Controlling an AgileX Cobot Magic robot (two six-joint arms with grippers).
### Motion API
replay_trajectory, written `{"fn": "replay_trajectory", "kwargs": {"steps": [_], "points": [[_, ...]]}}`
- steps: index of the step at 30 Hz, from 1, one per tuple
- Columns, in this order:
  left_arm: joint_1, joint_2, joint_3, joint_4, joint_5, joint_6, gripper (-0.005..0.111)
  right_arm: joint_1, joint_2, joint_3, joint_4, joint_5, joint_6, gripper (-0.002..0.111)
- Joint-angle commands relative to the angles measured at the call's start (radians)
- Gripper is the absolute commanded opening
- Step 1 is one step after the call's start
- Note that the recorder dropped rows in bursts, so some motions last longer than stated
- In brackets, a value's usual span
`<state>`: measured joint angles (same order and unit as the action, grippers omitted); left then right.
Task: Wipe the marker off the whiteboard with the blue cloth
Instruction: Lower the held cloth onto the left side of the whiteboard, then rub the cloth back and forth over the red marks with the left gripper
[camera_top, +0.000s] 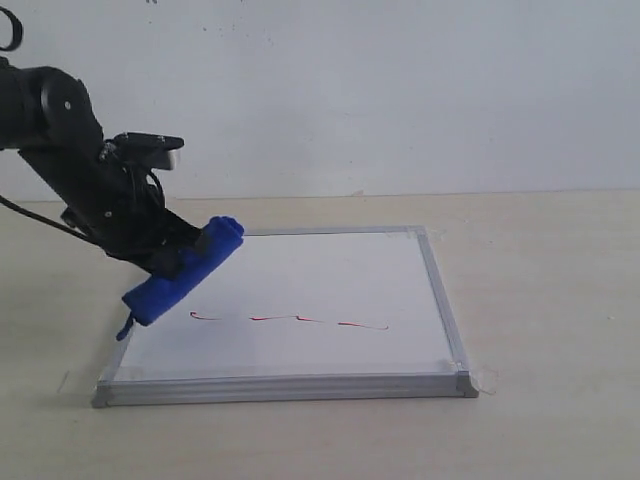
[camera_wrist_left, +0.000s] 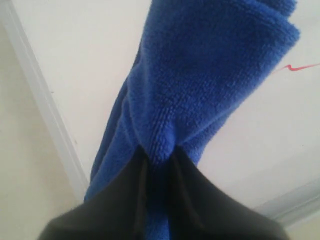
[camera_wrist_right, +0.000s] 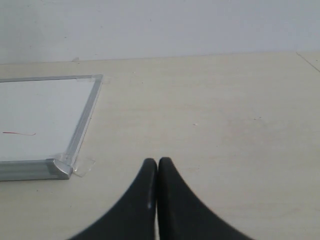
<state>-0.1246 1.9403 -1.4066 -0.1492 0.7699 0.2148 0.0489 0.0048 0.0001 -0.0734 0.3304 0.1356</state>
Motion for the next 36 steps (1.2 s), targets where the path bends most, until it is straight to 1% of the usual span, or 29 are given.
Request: {"fn": "replay_trajectory", "kwargs": {"steps": [1, 3, 5, 12, 18, 24, 26, 30, 32, 34, 36], "points": [[-0.039, -0.01, 0.076, -0.011, -0.139, -0.084, 0.004, -0.008, -0.005, 0.0, -0.008, -0.004, 0.0, 0.0], [-0.052, -0.01, 0.102, -0.005, -0.186, -0.089, 0.004, -0.008, -0.005, 0.0, -0.008, -0.004, 0.0, 0.0], [-0.052, -0.01, 0.114, -0.005, -0.204, -0.089, 0.004, -0.008, -0.005, 0.0, -0.008, -0.004, 0.0, 0.0], [-0.052, -0.003, 0.12, 0.045, -0.164, -0.089, 0.004, -0.008, -0.005, 0.0, -0.008, -0.004, 0.0, 0.0], [-0.052, 0.025, 0.136, 0.079, -0.17, -0.072, 0.004, -0.008, -0.005, 0.0, -0.008, -0.004, 0.0, 0.0], [-0.052, 0.025, 0.136, 0.079, -0.171, -0.072, 0.005, -0.008, -0.005, 0.0, -0.008, -0.009, 0.0, 0.0], [-0.052, 0.025, 0.136, 0.079, -0.171, -0.065, 0.012, -0.008, -0.005, 0.0, -0.008, -0.009, 0.0, 0.0], [-0.052, 0.025, 0.136, 0.079, -0.171, -0.065, 0.038, -0.008, -0.005, 0.0, -0.008, -0.009, 0.0, 0.0], [-0.052, 0.025, 0.136, 0.079, -0.171, -0.065, 0.048, -0.008, -0.005, 0.0, -0.008, -0.009, 0.0, 0.0], [-0.052, 0.025, 0.136, 0.081, -0.171, -0.065, 0.053, -0.008, -0.005, 0.0, -0.008, -0.009, 0.0, 0.0], [-0.052, 0.025, 0.136, 0.091, -0.171, -0.065, 0.054, -0.008, -0.005, 0.0, -0.008, -0.009, 0.0, 0.0]]}}
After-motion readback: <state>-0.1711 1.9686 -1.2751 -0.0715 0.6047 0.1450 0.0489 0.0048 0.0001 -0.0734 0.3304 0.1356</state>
